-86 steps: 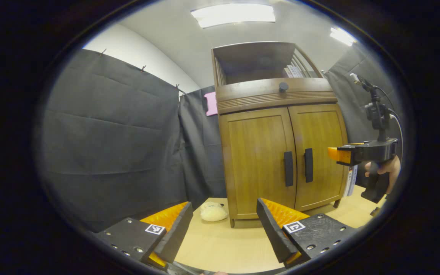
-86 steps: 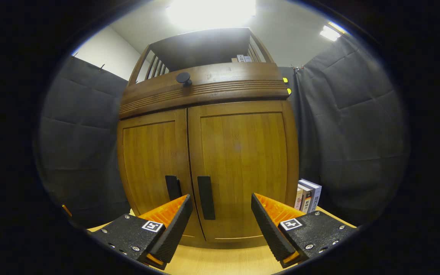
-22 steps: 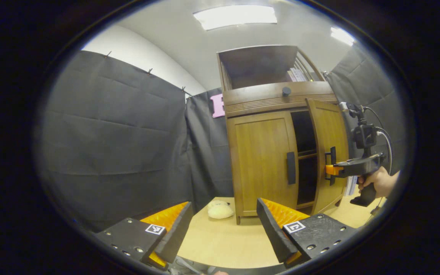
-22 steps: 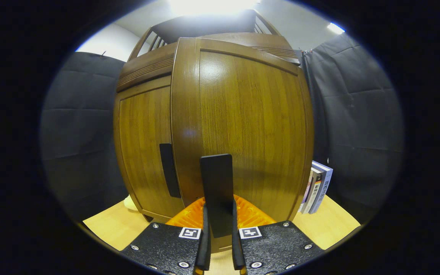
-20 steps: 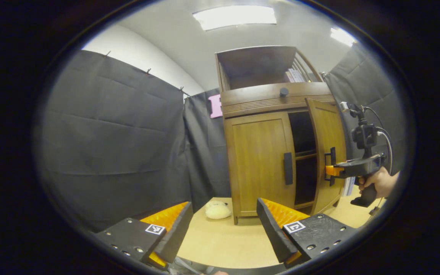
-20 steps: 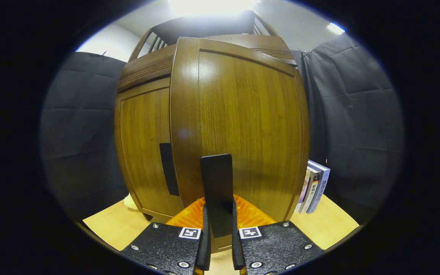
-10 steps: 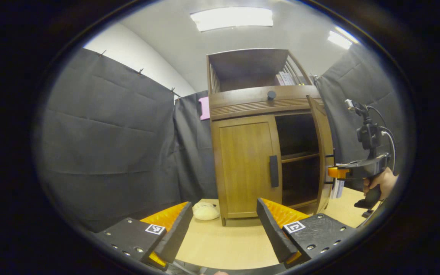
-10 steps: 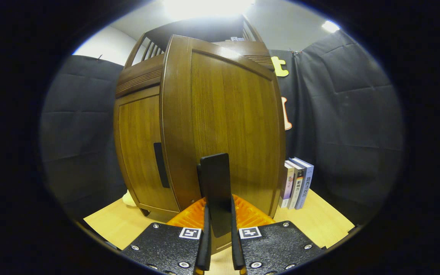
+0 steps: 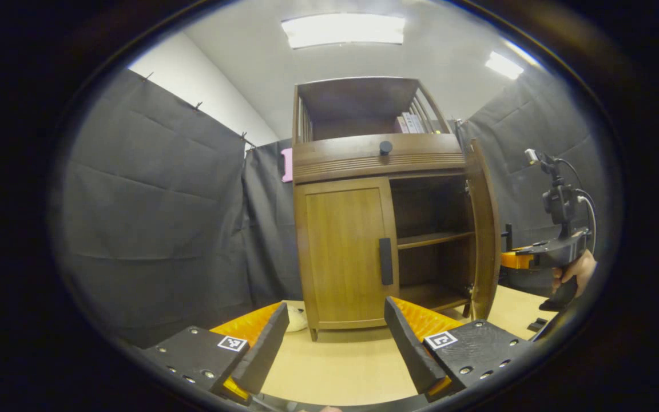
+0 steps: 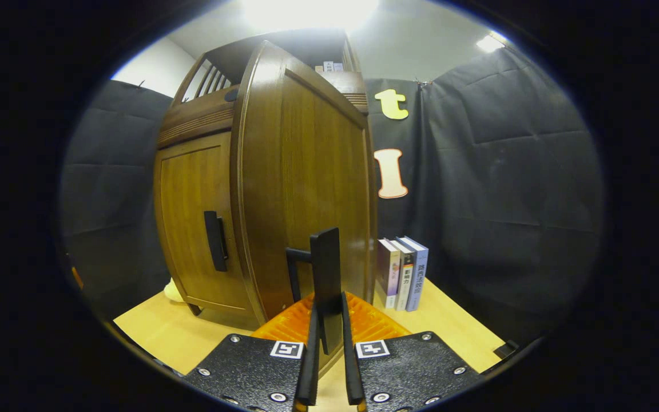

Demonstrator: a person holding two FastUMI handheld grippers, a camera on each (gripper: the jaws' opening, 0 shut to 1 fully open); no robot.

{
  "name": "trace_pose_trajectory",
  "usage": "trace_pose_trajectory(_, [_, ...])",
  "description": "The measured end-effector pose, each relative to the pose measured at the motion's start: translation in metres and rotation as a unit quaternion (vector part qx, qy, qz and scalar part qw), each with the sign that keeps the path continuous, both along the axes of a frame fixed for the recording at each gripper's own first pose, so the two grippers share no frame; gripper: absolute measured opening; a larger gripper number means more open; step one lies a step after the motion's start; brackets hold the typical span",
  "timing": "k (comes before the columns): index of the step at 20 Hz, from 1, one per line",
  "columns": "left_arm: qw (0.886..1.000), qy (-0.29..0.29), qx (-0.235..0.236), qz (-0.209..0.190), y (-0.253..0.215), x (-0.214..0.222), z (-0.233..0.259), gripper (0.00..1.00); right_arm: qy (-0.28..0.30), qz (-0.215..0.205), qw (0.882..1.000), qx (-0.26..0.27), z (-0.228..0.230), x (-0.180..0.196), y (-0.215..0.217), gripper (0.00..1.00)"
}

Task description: Open the right door of the double-door shoe cabinet with the right hand, and open the left door with the left hand.

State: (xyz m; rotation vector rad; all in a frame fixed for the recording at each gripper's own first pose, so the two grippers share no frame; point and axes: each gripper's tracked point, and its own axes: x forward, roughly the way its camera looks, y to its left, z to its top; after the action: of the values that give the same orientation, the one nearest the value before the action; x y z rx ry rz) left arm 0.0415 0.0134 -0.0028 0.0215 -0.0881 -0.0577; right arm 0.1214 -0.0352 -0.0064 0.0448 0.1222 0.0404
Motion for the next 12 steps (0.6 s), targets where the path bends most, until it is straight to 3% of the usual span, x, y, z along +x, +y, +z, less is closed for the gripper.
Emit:
trace_pose_trajectory(1, [1.000, 0.000, -0.001, -0.005, -0.002, -0.001, 0.000, 0.96, 0.001, -0.008, 1.000, -0.002, -0.002, -0.002, -0.007, 0.19])
trace_pose_trajectory(2, [1.000, 0.001, -0.002, -0.009, -0.003, -0.001, 0.001, 1.00, -0.001, -0.015, 1.000, -0.004, -0.001, -0.004, -0.016, 0.17])
trace_pose_trajectory(6, [1.000, 0.000, -0.003, -0.023, -0.007, -0.002, 0.000, 1.00, -0.006, -0.034, 0.999, -0.016, 0.002, -0.015, -0.040, 0.16])
trace_pose_trajectory(7, [1.000, 0.000, -0.002, -0.026, -0.008, -0.002, 0.001, 0.96, -0.007, -0.038, 0.999, -0.021, 0.003, -0.019, -0.046, 0.16])
trace_pose_trajectory(8, [1.000, -0.001, -0.002, -0.030, -0.009, -0.002, 0.001, 1.00, -0.007, -0.043, 0.999, -0.026, 0.003, -0.023, -0.053, 0.16])
trace_pose_trajectory(9, [0.999, 0.000, -0.002, -0.034, -0.011, -0.002, 0.001, 1.00, -0.008, -0.050, 0.998, -0.031, 0.003, -0.027, -0.060, 0.10])
trace_pose_trajectory(12, [0.999, 0.004, -0.002, -0.044, -0.017, 0.003, 0.002, 1.00, -0.008, -0.070, 0.997, -0.031, 0.002, -0.037, -0.081, 0.14])
